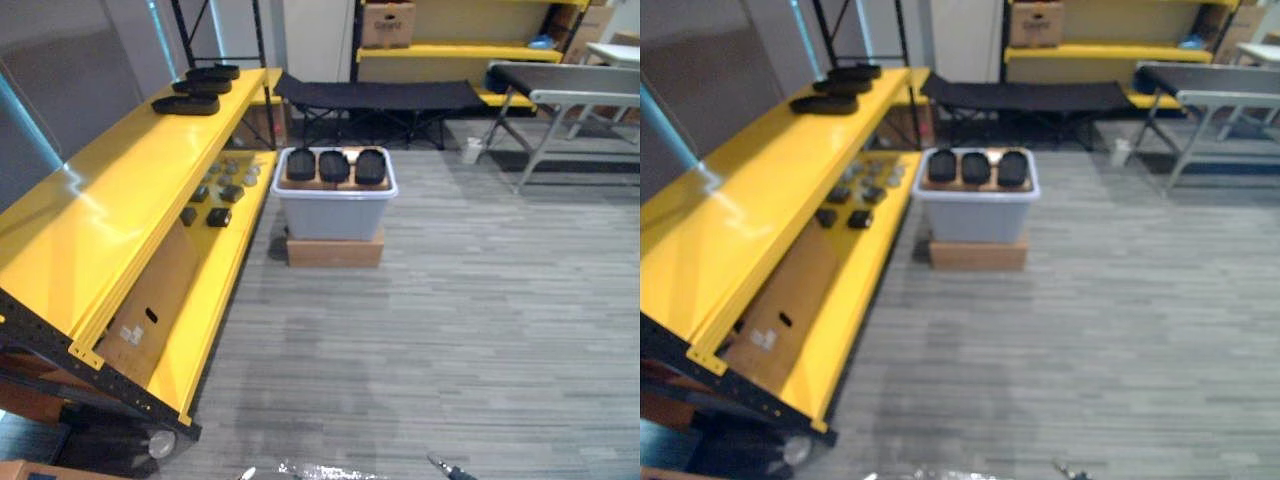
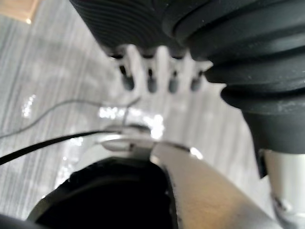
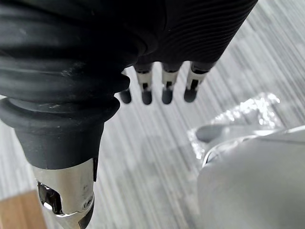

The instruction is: Walk over and take plastic housings, then place them on the shelf

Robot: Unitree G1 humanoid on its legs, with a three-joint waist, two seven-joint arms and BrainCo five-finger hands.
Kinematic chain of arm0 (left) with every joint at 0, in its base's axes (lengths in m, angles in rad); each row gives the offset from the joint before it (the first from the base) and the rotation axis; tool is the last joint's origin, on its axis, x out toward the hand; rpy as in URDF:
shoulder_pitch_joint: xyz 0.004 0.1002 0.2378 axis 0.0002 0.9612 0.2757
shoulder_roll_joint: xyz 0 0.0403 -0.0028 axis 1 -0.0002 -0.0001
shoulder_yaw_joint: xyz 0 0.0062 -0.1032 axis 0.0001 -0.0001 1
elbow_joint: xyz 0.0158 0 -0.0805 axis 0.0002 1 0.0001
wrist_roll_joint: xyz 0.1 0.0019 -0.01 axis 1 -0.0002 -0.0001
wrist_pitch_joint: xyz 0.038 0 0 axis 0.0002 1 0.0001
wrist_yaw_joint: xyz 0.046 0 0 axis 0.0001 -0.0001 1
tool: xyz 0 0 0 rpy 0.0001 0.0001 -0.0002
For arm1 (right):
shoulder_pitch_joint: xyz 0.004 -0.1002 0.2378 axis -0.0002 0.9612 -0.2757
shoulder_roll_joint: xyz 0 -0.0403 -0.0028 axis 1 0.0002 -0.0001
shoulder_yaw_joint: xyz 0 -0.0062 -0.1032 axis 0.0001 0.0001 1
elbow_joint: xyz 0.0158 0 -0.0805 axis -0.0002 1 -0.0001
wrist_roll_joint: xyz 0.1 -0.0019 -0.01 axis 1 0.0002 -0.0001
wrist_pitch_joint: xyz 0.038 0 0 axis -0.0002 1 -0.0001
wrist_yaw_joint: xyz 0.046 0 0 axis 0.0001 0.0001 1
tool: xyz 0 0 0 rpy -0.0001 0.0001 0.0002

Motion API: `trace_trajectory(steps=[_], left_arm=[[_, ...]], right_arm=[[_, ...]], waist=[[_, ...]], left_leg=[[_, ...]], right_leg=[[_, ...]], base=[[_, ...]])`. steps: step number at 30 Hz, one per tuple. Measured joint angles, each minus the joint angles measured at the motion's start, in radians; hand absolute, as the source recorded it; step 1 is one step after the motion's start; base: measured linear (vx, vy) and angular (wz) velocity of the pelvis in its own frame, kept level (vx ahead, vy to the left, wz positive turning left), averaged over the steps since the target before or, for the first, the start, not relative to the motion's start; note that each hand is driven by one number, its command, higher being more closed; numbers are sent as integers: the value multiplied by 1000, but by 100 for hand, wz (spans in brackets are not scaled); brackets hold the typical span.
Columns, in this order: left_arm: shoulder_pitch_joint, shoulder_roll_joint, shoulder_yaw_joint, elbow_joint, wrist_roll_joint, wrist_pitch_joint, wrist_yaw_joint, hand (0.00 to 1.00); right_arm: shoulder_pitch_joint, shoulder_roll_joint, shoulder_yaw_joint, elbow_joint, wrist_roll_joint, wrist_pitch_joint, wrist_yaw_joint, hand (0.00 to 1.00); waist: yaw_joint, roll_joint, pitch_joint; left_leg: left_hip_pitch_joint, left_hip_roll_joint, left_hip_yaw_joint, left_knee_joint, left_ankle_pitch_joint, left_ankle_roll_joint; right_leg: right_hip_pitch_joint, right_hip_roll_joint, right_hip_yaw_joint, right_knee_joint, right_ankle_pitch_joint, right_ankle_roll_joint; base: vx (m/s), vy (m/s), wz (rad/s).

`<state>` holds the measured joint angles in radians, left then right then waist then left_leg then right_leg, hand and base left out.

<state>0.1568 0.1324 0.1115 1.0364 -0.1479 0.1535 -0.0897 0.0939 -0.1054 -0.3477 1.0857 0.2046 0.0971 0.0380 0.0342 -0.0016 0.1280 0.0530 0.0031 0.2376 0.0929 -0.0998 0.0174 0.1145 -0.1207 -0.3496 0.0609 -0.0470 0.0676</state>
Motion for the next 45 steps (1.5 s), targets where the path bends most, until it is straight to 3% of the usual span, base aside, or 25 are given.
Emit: trace_trajectory(steps=[11,20,21,26,29,34,40,45], left_arm=[[-14,3,5,5,6,1,4,0],[-23,8,0,3,-1,-4,9,0],[-31,11,-1,3,-2,-4,11,0],[-137,23,-11,-19,-3,-20,50,0],[-161,39,-14,-35,-10,-28,74,0],[-187,35,-16,-56,-14,-73,93,0],[-228,11,-52,-97,-51,-130,128,0],[-227,9,-79,-91,-82,-132,158,0]], right_arm=[[-41,30,-32,2,18,36,-14,0],[-77,34,-42,1,36,35,-13,0],[-95,34,-41,-1,36,34,-12,0],[-175,30,-19,-3,91,29,-13,0],[-197,34,-1,-13,128,12,-14,0],[-188,34,13,-23,144,7,-10,0],[-188,35,48,-34,143,-13,8,0],[-181,38,77,-44,142,-10,15,0]], waist=[[3,-7,10],[2,-13,33],[4,-26,42],[5,-31,168],[10,-66,226],[17,-59,244],[25,-51,257],[24,-49,258]], left_leg=[[138,-33,42,-171,47,-12],[123,-34,42,-171,47,-13],[84,-38,39,-157,50,-9],[-103,-29,11,-21,34,7],[-145,-29,8,28,5,31],[-195,-30,4,147,-60,40],[-210,-15,-14,246,-94,18],[-177,-17,-33,264,-99,15]], right_leg=[[66,-4,-4,-48,15,29],[52,-7,-8,-40,16,36],[20,-13,-9,-37,12,34],[-106,-32,-46,13,20,27],[-120,-35,-41,19,21,33],[-135,-43,-29,37,22,35],[-130,-48,-3,114,1,5],[-82,-51,-4,125,-22,4]], base=[[100,36,-7],[-35,2,-1],[-116,-11,10],[-131,-3,25],[-55,29,5],[62,71,0],[59,59,14],[-8,-9,12]])
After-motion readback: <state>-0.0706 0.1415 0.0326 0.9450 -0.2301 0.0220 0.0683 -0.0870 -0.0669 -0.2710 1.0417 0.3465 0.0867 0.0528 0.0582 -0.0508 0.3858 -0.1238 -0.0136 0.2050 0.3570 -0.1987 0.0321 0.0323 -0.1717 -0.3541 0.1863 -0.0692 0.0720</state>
